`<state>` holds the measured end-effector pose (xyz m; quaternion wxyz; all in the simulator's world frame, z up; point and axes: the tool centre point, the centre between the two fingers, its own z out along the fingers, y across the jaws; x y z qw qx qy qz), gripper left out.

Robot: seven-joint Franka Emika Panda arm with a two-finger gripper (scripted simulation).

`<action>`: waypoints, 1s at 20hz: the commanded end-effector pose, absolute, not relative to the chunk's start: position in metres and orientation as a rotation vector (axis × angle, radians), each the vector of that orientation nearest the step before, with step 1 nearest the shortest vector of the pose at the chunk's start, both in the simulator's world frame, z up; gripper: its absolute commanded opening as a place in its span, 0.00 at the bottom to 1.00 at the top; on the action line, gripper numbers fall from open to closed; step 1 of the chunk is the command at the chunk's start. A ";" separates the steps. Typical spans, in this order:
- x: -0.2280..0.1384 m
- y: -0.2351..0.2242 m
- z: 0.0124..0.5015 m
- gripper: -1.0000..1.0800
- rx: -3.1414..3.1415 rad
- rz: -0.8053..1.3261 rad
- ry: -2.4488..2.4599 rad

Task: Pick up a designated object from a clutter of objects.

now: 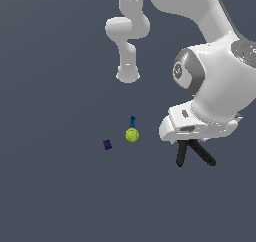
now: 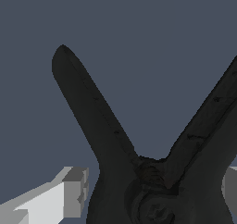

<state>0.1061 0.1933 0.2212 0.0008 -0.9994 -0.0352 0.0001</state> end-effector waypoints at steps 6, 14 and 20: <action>0.123 0.189 0.296 0.00 -3.138 0.000 -0.109; 0.136 0.186 0.342 0.00 -3.139 0.000 -0.108; 0.140 0.186 0.356 0.00 -3.140 0.000 -0.107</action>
